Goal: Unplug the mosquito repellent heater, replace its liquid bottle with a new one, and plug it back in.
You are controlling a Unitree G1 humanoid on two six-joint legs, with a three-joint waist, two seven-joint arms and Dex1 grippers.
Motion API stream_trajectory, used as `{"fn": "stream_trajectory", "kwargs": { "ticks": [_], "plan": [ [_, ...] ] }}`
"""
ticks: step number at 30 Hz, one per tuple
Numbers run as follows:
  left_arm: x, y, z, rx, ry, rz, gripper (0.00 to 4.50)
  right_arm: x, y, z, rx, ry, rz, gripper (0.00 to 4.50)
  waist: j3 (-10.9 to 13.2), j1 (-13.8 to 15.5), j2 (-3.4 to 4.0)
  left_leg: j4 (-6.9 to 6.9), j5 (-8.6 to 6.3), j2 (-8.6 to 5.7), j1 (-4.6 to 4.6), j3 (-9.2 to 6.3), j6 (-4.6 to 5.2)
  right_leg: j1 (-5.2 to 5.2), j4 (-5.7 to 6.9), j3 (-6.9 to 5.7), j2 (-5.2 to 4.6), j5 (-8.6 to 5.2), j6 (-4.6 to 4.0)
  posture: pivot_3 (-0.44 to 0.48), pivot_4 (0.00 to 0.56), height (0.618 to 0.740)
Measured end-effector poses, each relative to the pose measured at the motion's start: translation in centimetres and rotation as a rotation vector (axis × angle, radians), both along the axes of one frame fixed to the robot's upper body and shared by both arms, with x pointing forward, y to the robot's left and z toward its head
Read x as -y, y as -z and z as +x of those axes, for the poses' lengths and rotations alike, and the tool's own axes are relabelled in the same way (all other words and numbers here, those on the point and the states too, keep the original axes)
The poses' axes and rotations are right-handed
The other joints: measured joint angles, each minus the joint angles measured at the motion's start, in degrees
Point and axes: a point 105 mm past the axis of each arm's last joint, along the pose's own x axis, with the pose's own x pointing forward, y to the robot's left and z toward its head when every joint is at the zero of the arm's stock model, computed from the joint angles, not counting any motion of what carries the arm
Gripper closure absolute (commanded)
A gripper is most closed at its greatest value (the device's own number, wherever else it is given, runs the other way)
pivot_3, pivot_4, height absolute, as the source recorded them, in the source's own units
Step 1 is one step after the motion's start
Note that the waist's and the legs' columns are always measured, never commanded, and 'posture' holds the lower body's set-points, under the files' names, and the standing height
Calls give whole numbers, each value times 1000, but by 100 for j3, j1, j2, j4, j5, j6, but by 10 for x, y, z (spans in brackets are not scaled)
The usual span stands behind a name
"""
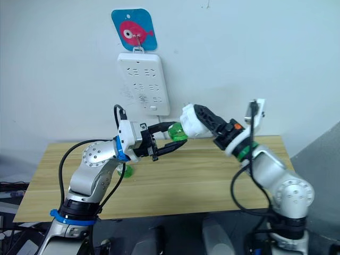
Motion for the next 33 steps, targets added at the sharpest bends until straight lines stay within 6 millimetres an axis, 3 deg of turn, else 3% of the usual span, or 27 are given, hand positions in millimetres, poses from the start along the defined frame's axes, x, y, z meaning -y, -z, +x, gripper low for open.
{"fn": "stream_trajectory", "kwargs": {
  "ticks": [5, 11, 33],
  "plan": [
    [-4, 10, -10, 34, 85, 109, 2274, 18, 16, -13, -69, -207, -158, 0, 8, 18, 6, 0, -1, 1, 2, 12, 2, 0, -3, 11, 1, 0, 0, -188, 210, 725],
    [-3, 16, -19, 59, 157, 171, 2274, 7, 28, -29, -111, -415, -230, 0, 9, 28, 6, 2, 0, 4, 3, 12, 2, 0, -3, 12, 6, -1, 2, -175, 211, 725],
    [0, 17, -30, 139, 239, 209, 2274, -21, 45, -42, -172, -610, -228, 0, 9, 150, 5, 3, 0, 4, 1, 10, 2, 0, -5, 10, 5, -1, 2, -174, 212, 725]
  ]
}}
